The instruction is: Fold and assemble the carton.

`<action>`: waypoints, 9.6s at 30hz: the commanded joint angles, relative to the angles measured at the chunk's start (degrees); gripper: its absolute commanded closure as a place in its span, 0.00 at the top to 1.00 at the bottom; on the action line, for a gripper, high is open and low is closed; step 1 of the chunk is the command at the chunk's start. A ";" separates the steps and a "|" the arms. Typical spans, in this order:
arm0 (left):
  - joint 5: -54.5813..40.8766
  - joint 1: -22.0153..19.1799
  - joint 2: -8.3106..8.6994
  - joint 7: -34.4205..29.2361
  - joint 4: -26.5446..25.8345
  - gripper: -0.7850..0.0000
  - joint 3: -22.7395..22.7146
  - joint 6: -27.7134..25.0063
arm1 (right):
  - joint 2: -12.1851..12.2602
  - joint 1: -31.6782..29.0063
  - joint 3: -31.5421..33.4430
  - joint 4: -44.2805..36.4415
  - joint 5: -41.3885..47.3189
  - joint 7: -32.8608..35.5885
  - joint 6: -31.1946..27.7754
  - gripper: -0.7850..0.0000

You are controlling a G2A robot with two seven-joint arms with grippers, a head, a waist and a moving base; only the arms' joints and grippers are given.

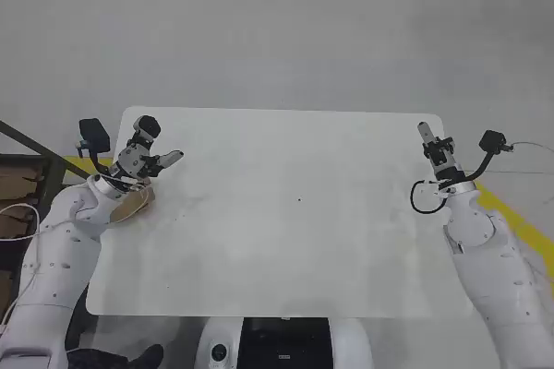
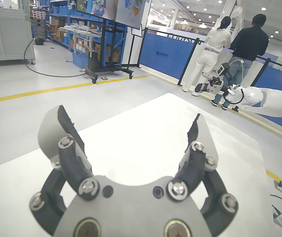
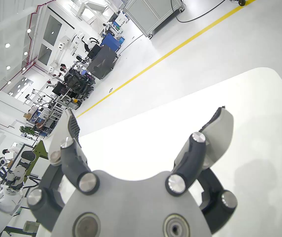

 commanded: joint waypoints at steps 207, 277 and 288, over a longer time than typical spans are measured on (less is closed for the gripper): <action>-82.40 -15.55 -1.81 -82.24 7.43 0.00 7.71 25.83 | 0.00 0.00 0.00 0.00 0.00 0.00 0.00 1.00; -75.63 -21.30 -6.61 -81.02 4.00 0.00 24.36 26.31 | -0.13 -1.66 -4.22 -1.10 12.16 27.48 -17.13 1.00; -75.63 -21.30 -6.61 -81.02 4.00 0.00 24.36 26.31 | -1.09 2.11 -11.55 -0.08 22.81 43.62 -20.67 1.00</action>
